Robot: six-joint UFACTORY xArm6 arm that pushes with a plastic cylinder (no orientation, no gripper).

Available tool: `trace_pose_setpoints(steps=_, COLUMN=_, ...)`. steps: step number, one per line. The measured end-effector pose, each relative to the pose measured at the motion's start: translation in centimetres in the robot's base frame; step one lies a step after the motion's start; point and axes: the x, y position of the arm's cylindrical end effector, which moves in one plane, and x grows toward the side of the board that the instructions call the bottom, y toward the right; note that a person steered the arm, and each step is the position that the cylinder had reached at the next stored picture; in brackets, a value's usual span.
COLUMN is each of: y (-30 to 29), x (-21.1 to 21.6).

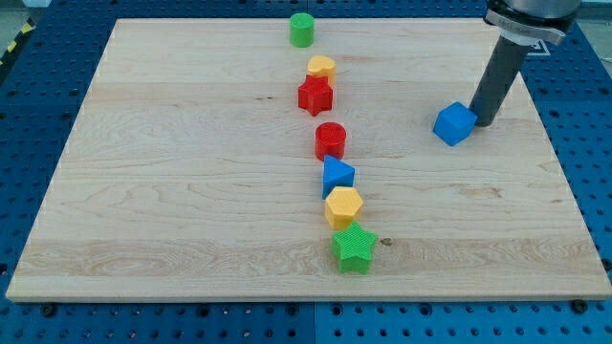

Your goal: Touch the right side of the blue cube

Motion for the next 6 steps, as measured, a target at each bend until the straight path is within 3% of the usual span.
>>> trace_pose_setpoints(steps=1, y=0.0, x=-2.0)
trace_pose_setpoints(steps=2, y=0.0, x=-1.0)
trace_pose_setpoints(steps=5, y=-1.6, x=9.4)
trace_pose_setpoints(steps=6, y=-3.6, x=11.0)
